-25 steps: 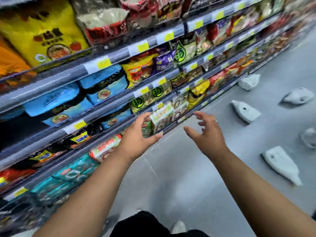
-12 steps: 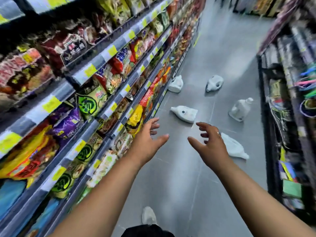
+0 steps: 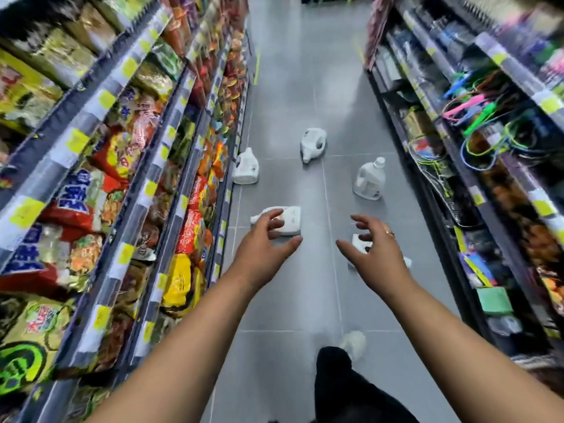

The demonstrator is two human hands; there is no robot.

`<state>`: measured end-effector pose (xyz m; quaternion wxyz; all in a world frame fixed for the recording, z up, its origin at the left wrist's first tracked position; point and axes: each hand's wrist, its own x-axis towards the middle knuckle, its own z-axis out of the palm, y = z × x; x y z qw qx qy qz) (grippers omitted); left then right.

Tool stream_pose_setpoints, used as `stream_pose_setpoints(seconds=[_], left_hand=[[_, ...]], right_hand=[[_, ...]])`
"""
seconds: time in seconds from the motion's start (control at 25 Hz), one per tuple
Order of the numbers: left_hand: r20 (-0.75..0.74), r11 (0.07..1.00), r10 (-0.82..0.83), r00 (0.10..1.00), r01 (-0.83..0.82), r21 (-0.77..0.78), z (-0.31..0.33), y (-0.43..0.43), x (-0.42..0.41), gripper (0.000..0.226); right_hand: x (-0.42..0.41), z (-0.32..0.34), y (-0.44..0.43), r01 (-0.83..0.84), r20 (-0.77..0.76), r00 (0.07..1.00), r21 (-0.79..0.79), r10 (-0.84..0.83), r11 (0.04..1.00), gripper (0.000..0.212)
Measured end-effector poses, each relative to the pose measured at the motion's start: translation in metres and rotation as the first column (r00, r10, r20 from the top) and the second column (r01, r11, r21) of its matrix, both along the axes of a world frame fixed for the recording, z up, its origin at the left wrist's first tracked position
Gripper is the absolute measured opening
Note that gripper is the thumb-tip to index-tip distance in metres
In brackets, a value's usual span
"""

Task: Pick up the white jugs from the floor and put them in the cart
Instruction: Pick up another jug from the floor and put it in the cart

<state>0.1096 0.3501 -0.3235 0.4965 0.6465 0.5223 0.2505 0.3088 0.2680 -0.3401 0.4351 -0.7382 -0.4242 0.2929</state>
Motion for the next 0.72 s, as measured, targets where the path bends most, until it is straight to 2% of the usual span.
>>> stream_pose_setpoints(seconds=[0.12,0.4,0.56,0.72], left_hand=[[0.025,0.998,-0.057,0.998,0.057,0.0,0.001,0.053,0.076,0.056],[-0.043,0.97,-0.244,0.969,0.243,-0.015,0.004,0.138,0.227,0.057],[-0.086,0.913,-0.407,0.909,0.406,-0.029,-0.011,0.176,0.3,0.055],[-0.16,0.823,-0.567,0.808,0.563,-0.077,-0.041,0.227,0.375,0.059]], right_hand=[[0.068,-0.005,0.04,0.051,-0.017,0.999,-0.003,-0.051,0.999,0.047],[0.203,-0.01,0.093,0.22,-0.035,0.974,-0.046,-0.222,0.974,0.046],[0.252,-0.027,0.1,0.387,-0.077,0.916,-0.093,-0.394,0.917,0.047],[0.296,-0.057,0.114,0.571,-0.081,0.808,-0.135,-0.584,0.81,0.049]])
